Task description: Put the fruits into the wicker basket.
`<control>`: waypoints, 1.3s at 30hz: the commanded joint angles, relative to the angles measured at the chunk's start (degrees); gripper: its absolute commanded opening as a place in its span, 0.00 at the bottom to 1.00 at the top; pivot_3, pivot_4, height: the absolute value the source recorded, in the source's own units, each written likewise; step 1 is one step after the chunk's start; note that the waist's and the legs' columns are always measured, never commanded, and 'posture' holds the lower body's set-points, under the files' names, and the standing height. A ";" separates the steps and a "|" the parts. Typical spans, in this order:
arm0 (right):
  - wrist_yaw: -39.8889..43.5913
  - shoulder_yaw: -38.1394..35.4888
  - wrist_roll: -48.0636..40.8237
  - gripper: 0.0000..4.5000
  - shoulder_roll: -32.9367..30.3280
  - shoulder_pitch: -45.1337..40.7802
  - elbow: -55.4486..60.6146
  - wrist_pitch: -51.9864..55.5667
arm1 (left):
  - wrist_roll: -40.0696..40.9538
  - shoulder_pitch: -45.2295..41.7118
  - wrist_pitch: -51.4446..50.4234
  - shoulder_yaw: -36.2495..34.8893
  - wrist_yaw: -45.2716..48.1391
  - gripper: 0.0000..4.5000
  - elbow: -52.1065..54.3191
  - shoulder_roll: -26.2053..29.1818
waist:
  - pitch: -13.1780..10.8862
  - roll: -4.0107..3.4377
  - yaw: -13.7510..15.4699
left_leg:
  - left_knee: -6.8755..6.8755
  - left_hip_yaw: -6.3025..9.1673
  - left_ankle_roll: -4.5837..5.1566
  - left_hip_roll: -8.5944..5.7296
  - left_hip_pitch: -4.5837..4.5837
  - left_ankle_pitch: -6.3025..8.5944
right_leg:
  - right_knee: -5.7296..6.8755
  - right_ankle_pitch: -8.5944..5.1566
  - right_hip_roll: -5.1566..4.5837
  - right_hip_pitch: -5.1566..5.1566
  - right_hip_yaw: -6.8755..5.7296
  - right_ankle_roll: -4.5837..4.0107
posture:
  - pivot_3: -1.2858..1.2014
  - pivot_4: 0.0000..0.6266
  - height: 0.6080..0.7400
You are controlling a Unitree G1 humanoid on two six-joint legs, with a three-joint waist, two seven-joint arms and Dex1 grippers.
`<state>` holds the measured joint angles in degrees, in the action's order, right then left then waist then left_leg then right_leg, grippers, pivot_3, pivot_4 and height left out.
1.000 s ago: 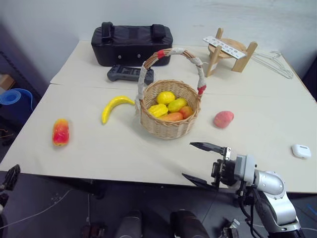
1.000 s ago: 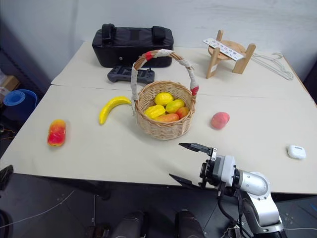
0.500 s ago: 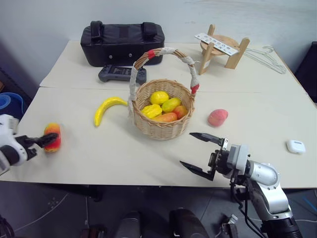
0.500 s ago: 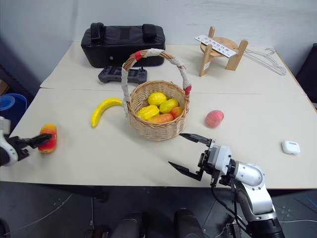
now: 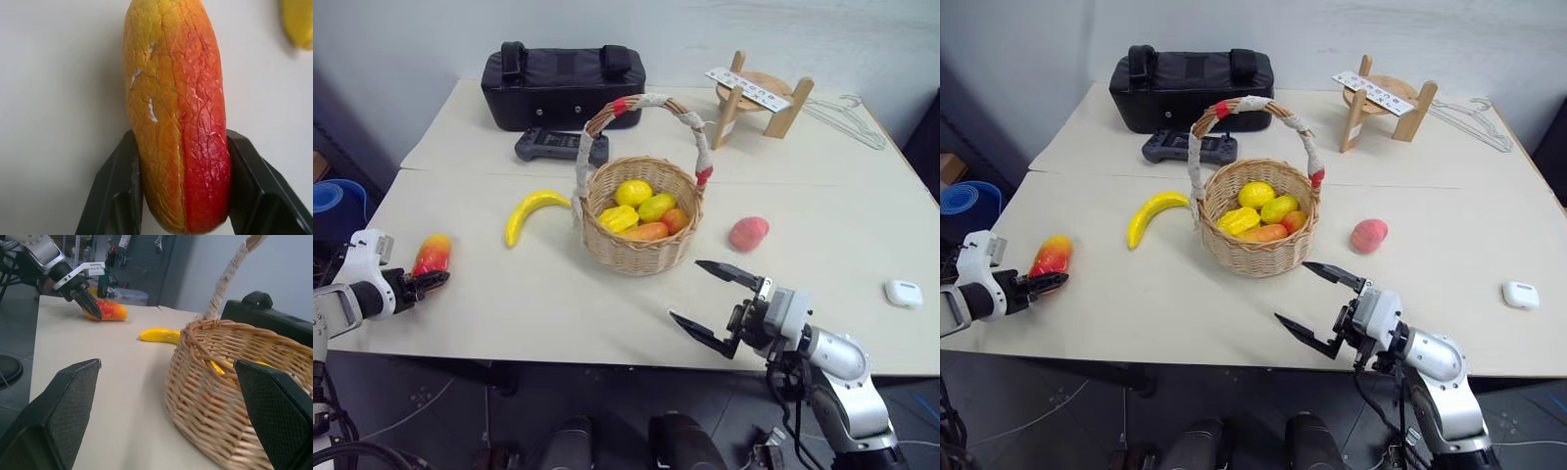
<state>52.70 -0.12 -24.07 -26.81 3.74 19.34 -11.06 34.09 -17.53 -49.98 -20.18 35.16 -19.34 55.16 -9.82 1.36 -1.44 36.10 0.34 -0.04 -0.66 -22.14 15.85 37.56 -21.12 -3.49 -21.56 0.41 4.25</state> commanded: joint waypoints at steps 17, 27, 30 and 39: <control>-16.72 -10.96 -5.80 1.00 3.21 5.39 11.73 8.01 | -7.00 -25.37 -0.95 26.80 1.92 0.37 30.29 -18.91 | -0.32 -0.47 0.84 | 0.31 -0.08 0.10 -0.01 -0.11 -0.08 | 0.19 0.06 0.11 0.08 -0.03 0.11 | 0.52 0.24 1.00; -20.15 -8.68 -3.11 1.00 5.64 6.69 14.20 8.48 | -13.25 -26.61 11.33 28.35 2.34 0.78 24.91 -25.59 | -0.36 -0.45 0.77 | 0.35 0.02 -0.27 0.02 -0.02 -0.25 | 0.20 0.05 0.32 0.02 0.19 0.11 | 0.52 0.24 1.00; -18.57 -8.37 -3.15 1.00 5.11 6.70 13.37 8.23 | -11.12 -23.81 11.12 23.82 4.26 0.91 26.96 -22.98 | -0.36 -0.46 0.93 | 0.40 0.03 -0.23 0.02 -0.03 -0.22 | 0.23 0.06 0.31 0.02 0.19 0.12 | 0.52 0.24 1.00; -7.90 -7.24 -2.95 1.00 0.28 6.54 8.59 4.41 | -3.13 4.57 18.22 -0.30 21.85 0.99 33.65 -6.14 | -0.38 -0.50 -0.26 | 0.09 0.00 -0.29 0.11 0.09 -0.20 | 0.14 0.00 0.30 -0.01 0.19 0.00 | 0.52 0.24 1.00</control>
<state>42.08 -7.10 -26.84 -25.59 10.23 27.40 -4.59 29.24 -15.01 -32.22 -15.22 54.79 13.11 47.74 -10.20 0.86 -1.69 36.19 0.37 -0.17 -0.55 -22.05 15.75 37.68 -21.14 -3.22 -21.55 0.56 4.24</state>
